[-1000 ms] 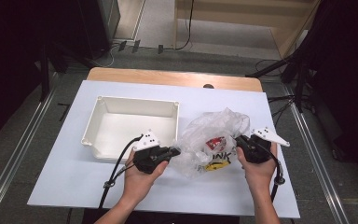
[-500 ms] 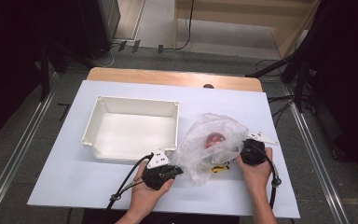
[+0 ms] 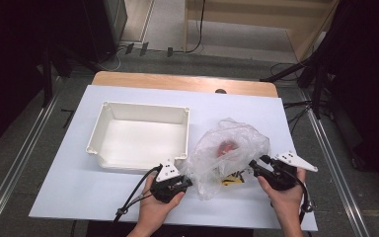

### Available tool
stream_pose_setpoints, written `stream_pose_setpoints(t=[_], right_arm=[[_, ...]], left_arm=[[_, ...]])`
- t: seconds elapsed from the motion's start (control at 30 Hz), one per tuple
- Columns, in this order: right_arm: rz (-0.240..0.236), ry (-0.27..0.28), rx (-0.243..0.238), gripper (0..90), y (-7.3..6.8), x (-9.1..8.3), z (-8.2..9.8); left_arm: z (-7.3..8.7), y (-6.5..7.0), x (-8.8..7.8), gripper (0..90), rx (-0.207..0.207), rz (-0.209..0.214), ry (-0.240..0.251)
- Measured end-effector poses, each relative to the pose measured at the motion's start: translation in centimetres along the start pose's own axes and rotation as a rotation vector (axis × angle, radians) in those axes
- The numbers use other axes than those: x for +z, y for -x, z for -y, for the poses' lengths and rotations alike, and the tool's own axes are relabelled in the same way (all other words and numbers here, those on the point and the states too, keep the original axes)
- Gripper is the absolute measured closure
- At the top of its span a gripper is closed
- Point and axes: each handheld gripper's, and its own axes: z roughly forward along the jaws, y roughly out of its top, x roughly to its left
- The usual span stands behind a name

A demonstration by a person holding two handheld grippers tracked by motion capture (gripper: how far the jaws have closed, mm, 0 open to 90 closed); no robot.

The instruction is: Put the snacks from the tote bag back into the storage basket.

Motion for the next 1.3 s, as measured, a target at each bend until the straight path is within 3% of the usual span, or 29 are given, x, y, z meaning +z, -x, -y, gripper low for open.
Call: stream_pose_setpoints(t=[0.13, 0.3, 0.37, 0.47, 0.53, 0.7, 0.77, 0.83, 0.9, 0.93, 1.0, 1.17, 1.2, 1.3], right_arm=[[-0.005, 0.046, -0.020, 42.5, -0.4, -3.1, -0.4], [-0.004, 0.116, -0.025, 41.1, -0.5, -5.9, -1.4], [-0.027, 0.148, -0.029, 37.9, -1.1, -6.6, -2.2], [-0.057, 0.178, -0.022, 28.4, -2.2, -6.4, -3.2], [-0.078, 0.178, -0.032, 27.0, -3.0, -5.8, -3.5], [-0.079, 0.124, -0.064, 27.2, -4.3, -4.1, -3.3], [-0.037, 0.053, -0.110, 36.1, -5.0, -2.5, -2.7], [0.023, 0.016, -0.144, 57.1, -5.0, -1.7, -2.2], [0.005, -0.001, -0.122, 75.4, -4.6, -1.3, -2.0], [-0.005, 0.006, -0.082, 84.1, -4.3, -1.2, -2.0], [-0.009, 0.020, -0.055, 89.9, -3.9, -1.0, -2.4], [0.011, 0.063, -0.100, 90.0, -3.7, 0.0, -3.3], [0.017, 0.079, -0.132, 90.0, -3.8, 0.9, -3.8], [0.013, 0.090, -0.150, 90.0, -3.8, 2.0, -4.4]], left_arm=[[0.1, 0.1, -0.1, 77.7, 0.010, -0.006, 0.012], [0.1, 0.2, -0.1, 76.3, 0.017, -0.007, 0.018], [0.1, 0.2, -0.1, 76.1, 0.017, -0.007, 0.017], [0.1, 0.2, -0.2, 75.4, 0.019, -0.002, 0.018], [0.1, 0.2, -0.2, 73.9, 0.016, 0.003, 0.019], [0.1, 0.1, -0.2, 72.9, 0.006, 0.009, 0.021], [0.2, 0.1, -0.3, 72.8, 0.006, 0.011, 0.028], [0.2, 0.1, -0.3, 72.8, 0.007, 0.009, 0.029], [0.2, 0.1, -0.3, 72.8, 0.006, 0.004, 0.032], [0.2, 0.1, -0.3, 72.8, 0.005, 0.004, 0.033], [0.2, 0.1, -0.3, 72.9, 0.005, 0.003, 0.032], [0.2, 0.2, -0.3, 74.2, 0.013, 0.001, 0.037], [0.2, 0.2, -0.3, 74.3, 0.014, 0.006, 0.038], [0.2, 0.2, -0.4, 75.2, 0.011, 0.011, 0.038]])
